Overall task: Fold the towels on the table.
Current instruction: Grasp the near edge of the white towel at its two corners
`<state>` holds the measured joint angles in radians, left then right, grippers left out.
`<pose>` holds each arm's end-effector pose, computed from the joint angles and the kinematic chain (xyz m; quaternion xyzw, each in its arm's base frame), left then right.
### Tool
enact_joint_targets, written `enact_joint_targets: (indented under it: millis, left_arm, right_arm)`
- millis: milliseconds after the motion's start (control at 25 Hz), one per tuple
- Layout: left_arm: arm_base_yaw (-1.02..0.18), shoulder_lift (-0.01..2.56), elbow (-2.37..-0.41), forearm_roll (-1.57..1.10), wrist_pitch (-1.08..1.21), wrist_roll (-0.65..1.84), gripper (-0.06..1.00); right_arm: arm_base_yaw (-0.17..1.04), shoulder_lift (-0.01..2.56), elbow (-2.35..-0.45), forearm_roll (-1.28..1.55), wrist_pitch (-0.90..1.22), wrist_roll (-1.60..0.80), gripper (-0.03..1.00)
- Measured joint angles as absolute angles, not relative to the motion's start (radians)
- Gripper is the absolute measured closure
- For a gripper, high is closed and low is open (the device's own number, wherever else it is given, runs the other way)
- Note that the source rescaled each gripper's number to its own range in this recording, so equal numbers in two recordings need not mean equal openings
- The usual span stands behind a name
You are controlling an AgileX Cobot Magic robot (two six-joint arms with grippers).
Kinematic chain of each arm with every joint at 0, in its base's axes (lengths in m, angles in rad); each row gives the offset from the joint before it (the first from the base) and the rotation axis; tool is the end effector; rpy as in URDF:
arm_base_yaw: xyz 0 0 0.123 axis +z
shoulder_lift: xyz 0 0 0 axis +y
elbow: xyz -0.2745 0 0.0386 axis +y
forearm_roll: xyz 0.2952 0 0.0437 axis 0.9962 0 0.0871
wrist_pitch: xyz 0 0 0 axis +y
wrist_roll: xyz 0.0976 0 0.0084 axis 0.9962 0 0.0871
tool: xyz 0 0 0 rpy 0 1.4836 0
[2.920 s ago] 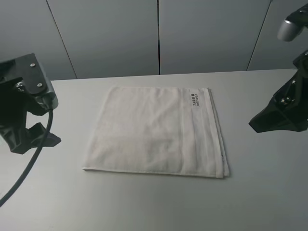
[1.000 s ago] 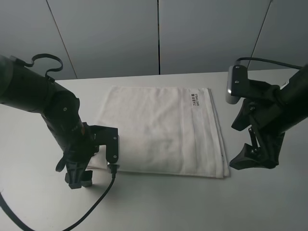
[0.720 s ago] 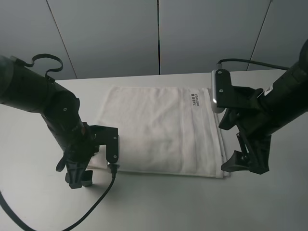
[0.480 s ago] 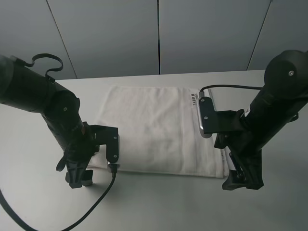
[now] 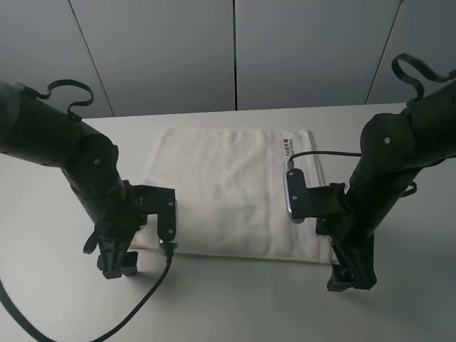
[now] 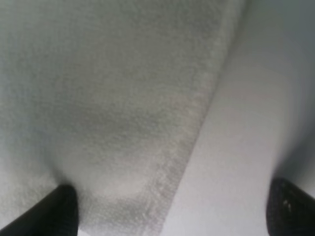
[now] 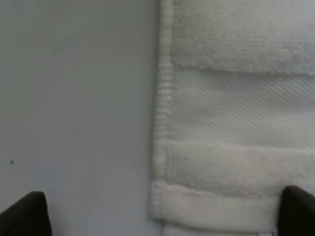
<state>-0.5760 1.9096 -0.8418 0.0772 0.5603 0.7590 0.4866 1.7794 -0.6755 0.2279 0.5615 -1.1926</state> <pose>0.2631 -0.1661 0.0337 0.6439 0.7647 0.0223 0.0130 0.2303 0.1352 0.0424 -0.6751 0.7352 0.0577 0.0174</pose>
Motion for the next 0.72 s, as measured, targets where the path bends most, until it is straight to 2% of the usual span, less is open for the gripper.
enact_joint_targets:
  millis: [280, 480, 600, 720]
  left_arm:
    - [-0.576, 1.91, -0.842, 0.077, 0.56, 0.759, -0.05]
    - [-0.576, 1.912, -0.842, 0.077, 0.558, 0.759, -0.05]
    - [-0.576, 1.912, -0.842, 0.077, 0.558, 0.759, -0.05]
    - [-0.576, 1.912, -0.842, 0.077, 0.558, 0.759, -0.05]
  right_arm:
    - [0.498, 1.801, -0.676, 0.162, 0.531, -1.173, -0.03]
    - [0.545, 1.81, -0.676, 0.052, 0.513, -1.072, -0.01]
    - [0.55, 1.817, -0.678, 0.022, 0.492, -1.042, 0.2]
    - [0.55, 1.821, -0.68, 0.015, 0.477, -1.038, 0.52]
